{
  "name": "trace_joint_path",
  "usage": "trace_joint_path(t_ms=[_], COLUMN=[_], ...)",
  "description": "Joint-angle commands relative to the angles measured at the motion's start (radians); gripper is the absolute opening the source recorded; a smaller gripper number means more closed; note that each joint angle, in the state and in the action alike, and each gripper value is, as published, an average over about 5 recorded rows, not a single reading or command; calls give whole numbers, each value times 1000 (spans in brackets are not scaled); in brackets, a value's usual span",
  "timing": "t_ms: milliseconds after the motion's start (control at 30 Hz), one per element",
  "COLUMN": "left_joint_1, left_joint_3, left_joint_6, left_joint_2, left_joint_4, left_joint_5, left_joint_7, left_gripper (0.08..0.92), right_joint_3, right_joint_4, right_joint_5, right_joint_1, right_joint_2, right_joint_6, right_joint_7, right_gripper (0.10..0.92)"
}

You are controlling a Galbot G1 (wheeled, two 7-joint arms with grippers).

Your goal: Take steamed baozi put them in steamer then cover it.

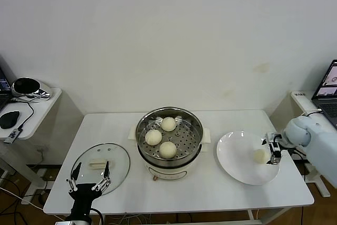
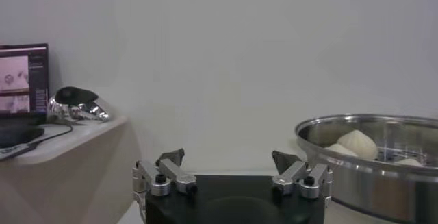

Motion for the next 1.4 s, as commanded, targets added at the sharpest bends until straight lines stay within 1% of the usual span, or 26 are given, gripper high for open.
trace_joint_path(t_ms=[33, 167, 400, 533, 700, 867, 1033, 1200, 1333, 1400], left_joint_1=[1, 0, 1, 2, -3, -7, -11, -24, -34, -39], left_joint_3=[-3, -2, -2, 0, 4, 12, 17, 22, 31, 34], left_joint_6=[0, 0, 0, 0, 0, 1, 3, 5, 5, 5], left_joint_2=[-1, -4, -5, -5, -3, 0, 5, 9, 11, 11], left_joint_4=[5, 6, 2, 1, -1, 1, 1, 11, 19, 20], left_joint_5=[-2, -1, 0, 0, -1, 0, 1, -2, -3, -3], left_joint_7=[0, 0, 0, 0, 0, 0, 0, -1, -1, -1], left_gripper=[823, 823, 823, 823, 823, 823, 823, 823, 823, 823], right_joint_3=[30, 25, 17, -23, -154, -338, -593, -808, -892, -925], right_joint_4=[-104, -105, -75, -13, 90, 185, 306, 443, 515, 535], right_joint_5=[-52, -48, -19, 31, 134, 275, 463, 689, 880, 952], right_joint_1=[-25, -22, -9, 44, 186, 407, 717, 985, 1092, 1124], right_joint_2=[78, 80, 64, 15, -70, -128, -127, -50, 48, 98], right_joint_6=[2, -11, -24, -40, -81, -142, -226, -346, -448, -488], right_joint_7=[10, 9, 1, -12, -30, -22, 13, 80, 163, 204], right_gripper=[821, 799, 680, 620, 595, 594, 597, 602, 604, 606])
